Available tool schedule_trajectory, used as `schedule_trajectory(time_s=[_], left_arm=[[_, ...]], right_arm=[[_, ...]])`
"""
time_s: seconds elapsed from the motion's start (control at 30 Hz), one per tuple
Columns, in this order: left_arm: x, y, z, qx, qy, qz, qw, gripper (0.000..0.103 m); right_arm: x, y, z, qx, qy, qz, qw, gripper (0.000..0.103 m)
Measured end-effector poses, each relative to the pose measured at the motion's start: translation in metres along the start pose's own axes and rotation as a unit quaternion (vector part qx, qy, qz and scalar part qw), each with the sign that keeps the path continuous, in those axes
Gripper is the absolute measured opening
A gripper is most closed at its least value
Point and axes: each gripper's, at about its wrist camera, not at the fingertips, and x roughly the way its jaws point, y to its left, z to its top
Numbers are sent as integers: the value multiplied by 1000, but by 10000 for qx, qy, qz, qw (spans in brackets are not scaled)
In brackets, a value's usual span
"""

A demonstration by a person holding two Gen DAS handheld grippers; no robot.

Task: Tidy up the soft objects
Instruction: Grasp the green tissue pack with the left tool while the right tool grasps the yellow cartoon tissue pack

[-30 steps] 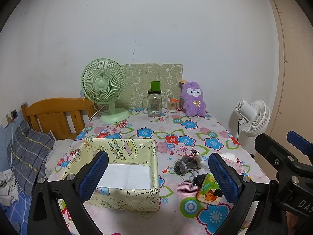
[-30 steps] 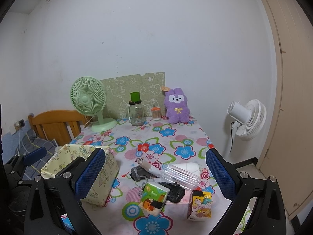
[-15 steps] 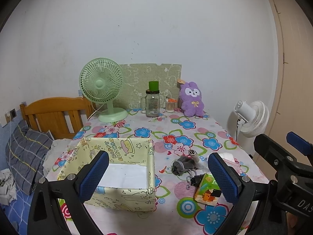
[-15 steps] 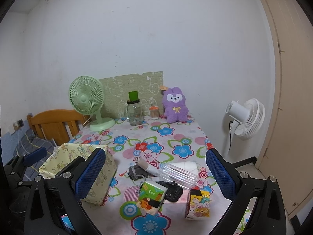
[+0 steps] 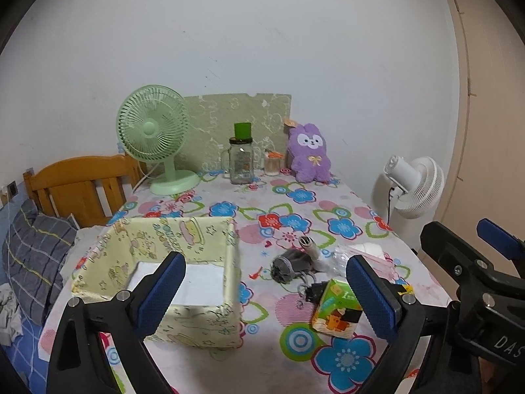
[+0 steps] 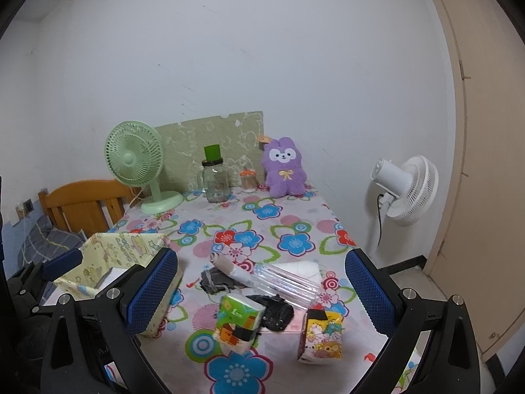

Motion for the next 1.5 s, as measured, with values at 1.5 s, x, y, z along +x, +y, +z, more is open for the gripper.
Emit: schedule_trajectory(time_s=[1.5], left_arm=[[113,-82,-68,812,1285,-570,9867,78]], right_arm=[[104,-68,-84,408,1420,-608,9872,79]])
